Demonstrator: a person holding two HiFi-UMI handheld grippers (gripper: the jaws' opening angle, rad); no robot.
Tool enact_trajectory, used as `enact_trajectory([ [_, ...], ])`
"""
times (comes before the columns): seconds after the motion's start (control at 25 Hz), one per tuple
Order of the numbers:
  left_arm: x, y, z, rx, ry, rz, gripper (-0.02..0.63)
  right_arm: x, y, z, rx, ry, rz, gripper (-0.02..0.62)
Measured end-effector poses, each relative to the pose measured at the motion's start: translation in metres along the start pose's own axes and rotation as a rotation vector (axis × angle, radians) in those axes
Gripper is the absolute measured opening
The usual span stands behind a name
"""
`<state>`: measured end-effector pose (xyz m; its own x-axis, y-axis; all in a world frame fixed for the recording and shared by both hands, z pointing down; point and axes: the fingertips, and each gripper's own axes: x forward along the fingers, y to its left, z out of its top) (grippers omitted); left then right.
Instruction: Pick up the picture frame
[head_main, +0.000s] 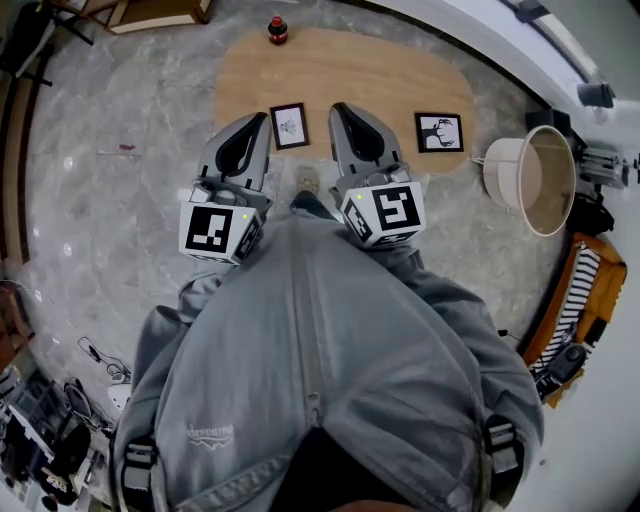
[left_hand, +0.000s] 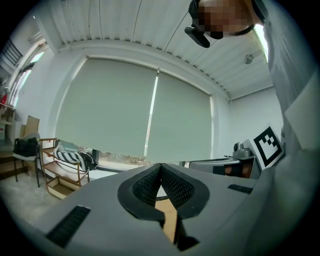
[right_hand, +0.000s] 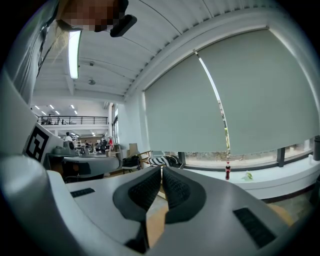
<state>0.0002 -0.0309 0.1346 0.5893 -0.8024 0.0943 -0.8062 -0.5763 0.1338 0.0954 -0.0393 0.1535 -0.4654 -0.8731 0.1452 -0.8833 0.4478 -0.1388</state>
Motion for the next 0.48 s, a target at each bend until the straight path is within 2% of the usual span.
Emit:
enact_trajectory([
  [0.24, 0.027, 0.003, 0.003, 0.004, -0.012, 0.072, 0.018, 0.021, -0.026, 0.004, -0.007, 0.008, 0.070, 0.034],
  [0.48, 0.032, 0.012, 0.004, 0.002, -0.014, 0.112, 0.018, 0.034, -0.027, 0.003, 0.001, 0.013, 0.109, 0.034],
])
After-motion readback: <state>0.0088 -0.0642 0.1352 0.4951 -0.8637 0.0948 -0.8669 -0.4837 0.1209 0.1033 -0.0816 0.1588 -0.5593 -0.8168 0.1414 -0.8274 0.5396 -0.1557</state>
